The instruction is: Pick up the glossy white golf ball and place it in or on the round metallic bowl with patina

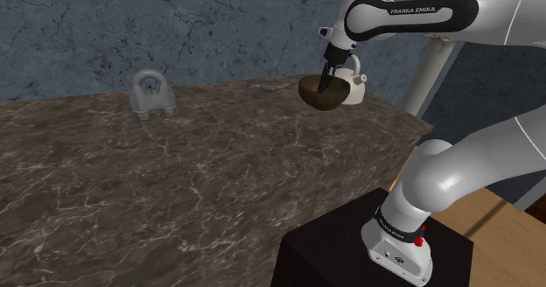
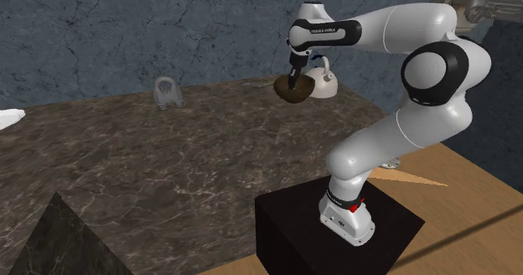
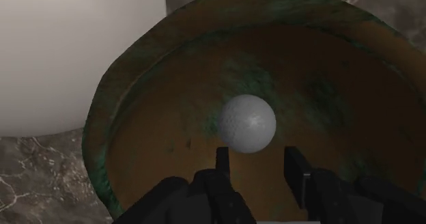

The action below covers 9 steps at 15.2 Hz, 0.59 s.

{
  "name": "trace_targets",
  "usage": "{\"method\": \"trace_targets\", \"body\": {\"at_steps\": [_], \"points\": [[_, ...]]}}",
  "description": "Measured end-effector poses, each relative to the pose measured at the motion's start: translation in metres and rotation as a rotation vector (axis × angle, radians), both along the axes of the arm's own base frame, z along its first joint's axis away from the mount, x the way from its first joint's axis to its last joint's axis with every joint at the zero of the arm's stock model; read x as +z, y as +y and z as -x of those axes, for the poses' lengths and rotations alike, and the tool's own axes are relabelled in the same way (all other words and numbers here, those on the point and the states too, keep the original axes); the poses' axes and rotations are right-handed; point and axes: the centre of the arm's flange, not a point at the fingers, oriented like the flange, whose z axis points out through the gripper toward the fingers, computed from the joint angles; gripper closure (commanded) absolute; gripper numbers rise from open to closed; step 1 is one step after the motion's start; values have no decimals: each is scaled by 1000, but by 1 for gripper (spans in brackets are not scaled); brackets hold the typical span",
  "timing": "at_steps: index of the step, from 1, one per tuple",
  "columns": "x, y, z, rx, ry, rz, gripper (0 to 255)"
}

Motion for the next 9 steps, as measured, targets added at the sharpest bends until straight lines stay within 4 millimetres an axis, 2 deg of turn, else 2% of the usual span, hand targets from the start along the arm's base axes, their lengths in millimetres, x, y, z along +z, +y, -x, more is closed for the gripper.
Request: {"method": "trace_targets", "body": {"at_steps": [3,4,9], "points": [[4,-37,39,169,-168,-113,0],[1,-41,45,206,-199,-129,0],[-20,-41,42,244,-231,-144,0]]}}
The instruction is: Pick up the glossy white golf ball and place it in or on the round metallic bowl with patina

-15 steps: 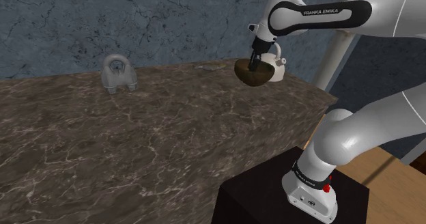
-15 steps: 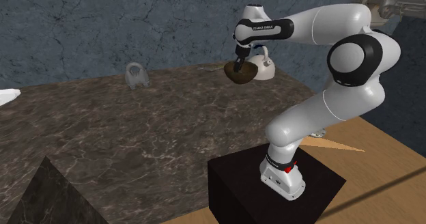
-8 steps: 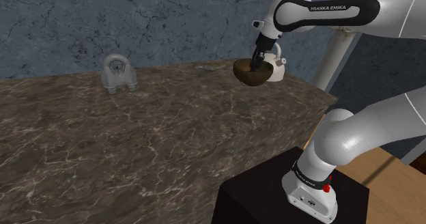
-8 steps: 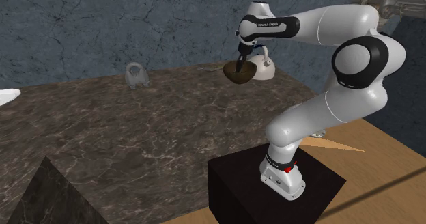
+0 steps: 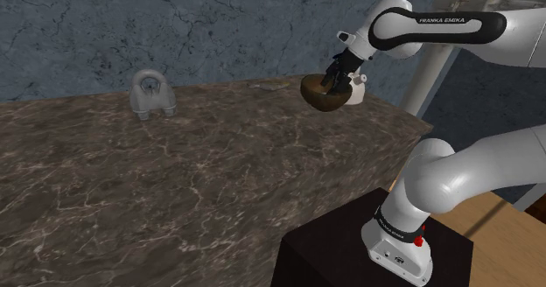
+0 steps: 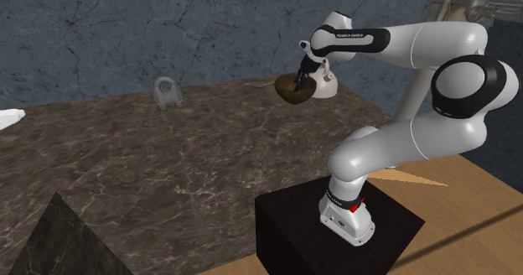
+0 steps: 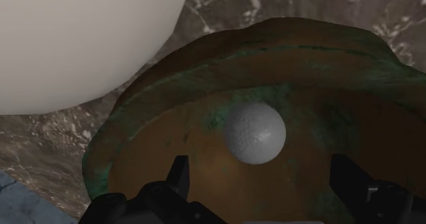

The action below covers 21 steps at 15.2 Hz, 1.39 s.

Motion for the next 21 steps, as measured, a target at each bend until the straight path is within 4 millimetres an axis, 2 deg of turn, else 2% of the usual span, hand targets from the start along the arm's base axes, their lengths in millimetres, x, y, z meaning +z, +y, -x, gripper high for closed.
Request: {"method": "trace_targets", "body": {"at_steps": [8,9,18,21], "points": [[-4,3,-4,-1,-23,-1,0],[-4,5,-4,-1,-26,-1,255],[-6,2,0,-6,-40,-4,255],[3,1,-4,-11,-46,6,255]]}}
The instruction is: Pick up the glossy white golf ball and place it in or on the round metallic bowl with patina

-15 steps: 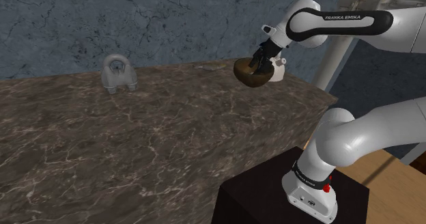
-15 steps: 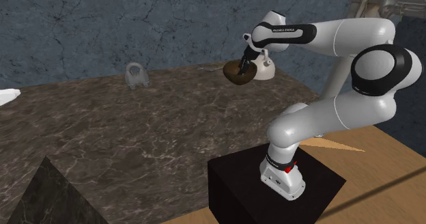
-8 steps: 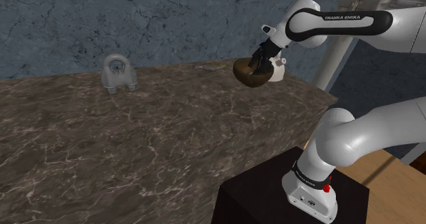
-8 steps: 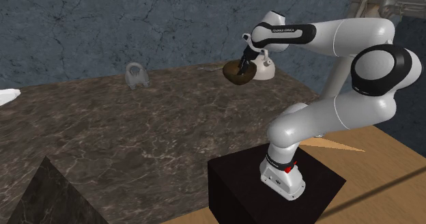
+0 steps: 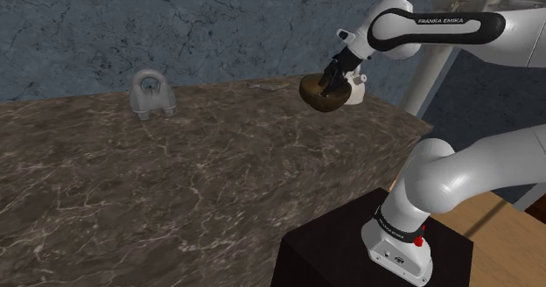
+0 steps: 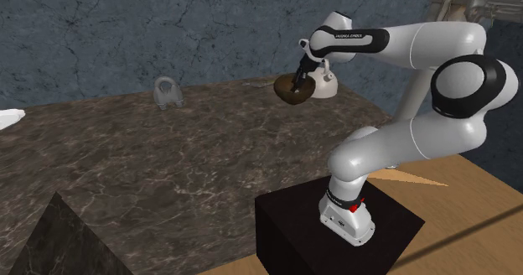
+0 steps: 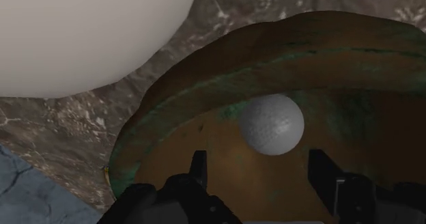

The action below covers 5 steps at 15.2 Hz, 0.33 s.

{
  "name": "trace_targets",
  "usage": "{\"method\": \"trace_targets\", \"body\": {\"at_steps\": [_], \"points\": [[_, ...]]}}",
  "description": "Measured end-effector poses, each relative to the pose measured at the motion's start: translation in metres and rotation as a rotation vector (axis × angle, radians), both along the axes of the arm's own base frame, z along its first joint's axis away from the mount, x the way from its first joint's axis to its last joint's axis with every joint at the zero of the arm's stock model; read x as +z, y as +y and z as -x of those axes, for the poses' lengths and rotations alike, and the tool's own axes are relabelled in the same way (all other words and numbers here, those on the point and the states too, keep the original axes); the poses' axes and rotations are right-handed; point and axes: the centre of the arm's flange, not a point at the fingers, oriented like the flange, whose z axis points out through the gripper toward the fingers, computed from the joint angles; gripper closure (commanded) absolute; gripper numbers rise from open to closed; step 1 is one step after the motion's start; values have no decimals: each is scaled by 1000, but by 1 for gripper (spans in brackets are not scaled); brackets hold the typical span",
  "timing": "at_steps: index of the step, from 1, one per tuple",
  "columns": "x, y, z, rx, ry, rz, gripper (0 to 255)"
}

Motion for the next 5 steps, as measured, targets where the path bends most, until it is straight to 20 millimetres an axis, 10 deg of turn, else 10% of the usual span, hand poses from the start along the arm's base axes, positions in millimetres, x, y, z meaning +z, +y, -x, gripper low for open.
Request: {"method": "trace_targets", "body": {"at_steps": [5], "points": [[17,3,0,9,32,-4,255]]}}
